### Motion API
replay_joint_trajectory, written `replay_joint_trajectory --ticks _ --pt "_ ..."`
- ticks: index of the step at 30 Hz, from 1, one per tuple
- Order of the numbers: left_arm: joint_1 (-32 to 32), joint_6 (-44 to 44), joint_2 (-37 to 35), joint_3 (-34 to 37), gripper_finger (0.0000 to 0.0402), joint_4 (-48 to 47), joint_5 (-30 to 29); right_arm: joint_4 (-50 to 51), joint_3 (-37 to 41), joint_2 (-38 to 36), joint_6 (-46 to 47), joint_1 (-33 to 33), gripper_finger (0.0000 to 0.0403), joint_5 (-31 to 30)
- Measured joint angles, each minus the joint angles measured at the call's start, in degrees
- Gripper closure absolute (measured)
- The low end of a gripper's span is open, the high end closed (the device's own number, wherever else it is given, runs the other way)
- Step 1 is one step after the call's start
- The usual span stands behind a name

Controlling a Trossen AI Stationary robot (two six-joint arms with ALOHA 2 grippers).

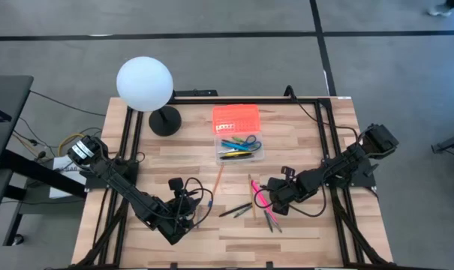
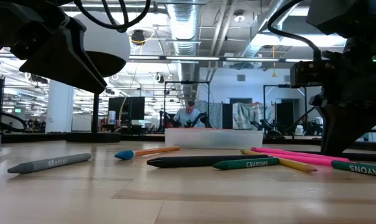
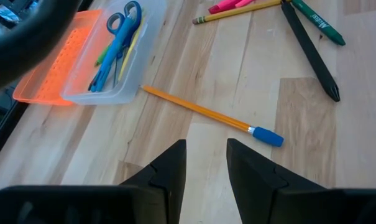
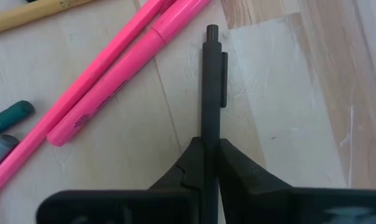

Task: Pick & place school supplies into a supply box
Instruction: Put the black pen into the orange supply box

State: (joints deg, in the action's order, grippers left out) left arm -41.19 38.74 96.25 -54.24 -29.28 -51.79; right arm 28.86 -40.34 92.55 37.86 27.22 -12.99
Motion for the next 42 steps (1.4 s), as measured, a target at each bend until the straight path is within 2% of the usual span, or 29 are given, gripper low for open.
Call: replay_joint_trajectory --ticks 7,15,24,30,37,42 --pt "0.0 0.0 0.0 0.0 0.0292 0.0 0.0 0.0 0.0 0.0 -0.9 0.0 0.0372 -0.2" --pt "0.0 -0.1 0.0 0.0 0.0292 0.0 0.0 0.0 0.0 0.0 -0.9 0.0 0.0382 -1.1" --pt "0.0 -0.1 0.0 0.0 0.0292 0.0 0.0 -0.4 0.1 0.1 -0.9 0.0 0.0351 -1.7" --pt "0.0 -0.1 0.0 0.0 0.0292 0.0 0.0 -0.5 0.1 0.1 -0.9 0.0 0.0358 -1.9" --pt "0.0 -0.1 0.0 0.0 0.0292 0.0 0.0 -0.5 0.1 0.1 -2.5 0.1 0.0391 -3.0" --pt "0.0 -0.1 0.0 0.0 0.0292 -0.3 0.0 2.6 -1.2 -1.1 -5.1 0.6 0.0386 -4.6"
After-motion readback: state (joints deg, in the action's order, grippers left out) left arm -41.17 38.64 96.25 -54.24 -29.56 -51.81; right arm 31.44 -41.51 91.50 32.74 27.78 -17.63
